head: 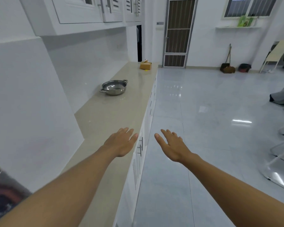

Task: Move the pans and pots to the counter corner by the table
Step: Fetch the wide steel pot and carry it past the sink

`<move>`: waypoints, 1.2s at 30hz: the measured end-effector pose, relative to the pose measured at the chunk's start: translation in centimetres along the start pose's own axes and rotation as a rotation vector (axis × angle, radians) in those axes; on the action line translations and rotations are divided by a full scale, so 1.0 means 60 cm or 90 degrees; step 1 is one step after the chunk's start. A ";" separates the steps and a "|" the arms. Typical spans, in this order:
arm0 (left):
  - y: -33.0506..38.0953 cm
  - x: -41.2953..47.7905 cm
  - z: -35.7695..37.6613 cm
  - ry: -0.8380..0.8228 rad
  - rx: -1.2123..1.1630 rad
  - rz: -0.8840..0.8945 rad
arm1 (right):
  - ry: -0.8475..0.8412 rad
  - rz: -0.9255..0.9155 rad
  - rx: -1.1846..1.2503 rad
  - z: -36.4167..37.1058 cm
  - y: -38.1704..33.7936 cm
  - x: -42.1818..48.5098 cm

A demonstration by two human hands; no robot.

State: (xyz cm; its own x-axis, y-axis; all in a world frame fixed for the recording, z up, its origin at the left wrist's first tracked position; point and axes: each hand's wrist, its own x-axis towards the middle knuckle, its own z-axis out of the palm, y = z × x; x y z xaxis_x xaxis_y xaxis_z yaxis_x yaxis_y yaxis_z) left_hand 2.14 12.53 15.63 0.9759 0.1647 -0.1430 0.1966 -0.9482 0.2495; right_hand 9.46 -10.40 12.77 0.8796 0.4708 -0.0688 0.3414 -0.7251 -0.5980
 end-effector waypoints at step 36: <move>-0.129 0.827 -0.102 0.028 -0.050 -0.112 | -0.109 -0.053 -0.030 -0.087 0.089 0.888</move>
State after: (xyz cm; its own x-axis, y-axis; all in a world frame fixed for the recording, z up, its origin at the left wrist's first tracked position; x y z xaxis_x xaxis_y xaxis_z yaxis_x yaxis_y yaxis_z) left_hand 49.62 29.73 12.45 0.9287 0.3394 -0.1495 0.3696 -0.8798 0.2987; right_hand 59.87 8.21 10.09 0.7799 0.6057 -0.1576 0.4293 -0.7010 -0.5695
